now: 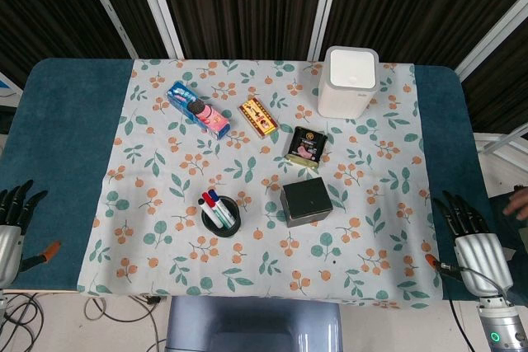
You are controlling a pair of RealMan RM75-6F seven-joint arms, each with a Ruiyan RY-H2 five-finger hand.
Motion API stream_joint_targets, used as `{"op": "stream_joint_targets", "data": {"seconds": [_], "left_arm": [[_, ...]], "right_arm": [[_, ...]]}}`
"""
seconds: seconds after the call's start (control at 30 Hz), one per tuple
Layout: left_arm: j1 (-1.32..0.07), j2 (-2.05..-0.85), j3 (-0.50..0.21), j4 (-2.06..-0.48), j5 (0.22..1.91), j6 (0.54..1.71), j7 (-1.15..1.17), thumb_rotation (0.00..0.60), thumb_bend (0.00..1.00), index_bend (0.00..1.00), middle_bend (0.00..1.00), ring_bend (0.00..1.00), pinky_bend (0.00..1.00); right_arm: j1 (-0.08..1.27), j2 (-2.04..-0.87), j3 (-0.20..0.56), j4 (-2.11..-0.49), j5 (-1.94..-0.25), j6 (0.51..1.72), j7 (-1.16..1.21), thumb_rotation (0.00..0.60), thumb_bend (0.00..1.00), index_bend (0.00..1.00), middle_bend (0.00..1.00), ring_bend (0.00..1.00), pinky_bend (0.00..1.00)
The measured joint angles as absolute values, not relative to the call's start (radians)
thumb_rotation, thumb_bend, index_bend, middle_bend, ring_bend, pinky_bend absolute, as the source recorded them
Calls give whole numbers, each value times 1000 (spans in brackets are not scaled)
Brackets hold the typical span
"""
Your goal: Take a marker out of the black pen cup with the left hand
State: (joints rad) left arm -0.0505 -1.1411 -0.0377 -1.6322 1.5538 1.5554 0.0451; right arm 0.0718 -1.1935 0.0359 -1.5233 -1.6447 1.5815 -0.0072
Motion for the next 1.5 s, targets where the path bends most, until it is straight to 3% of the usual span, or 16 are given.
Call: {"op": "stream_joint_targets", "data": {"seconds": [1.23, 1.5], "left_arm": [[-83, -1139, -61, -1617, 1519, 1515, -7, 600, 149, 162, 0, 0, 0], [-212, -1115, -79, -1675, 1534, 1327, -19, 600, 191, 210, 0, 0, 0]], "right_arm": [[68, -1188, 40, -1539, -1621, 1573, -13, 600, 129, 82, 0, 0, 169], [66, -1187, 43, -1543, -1616, 1574, -12, 600, 130, 82, 0, 0, 169]]}}
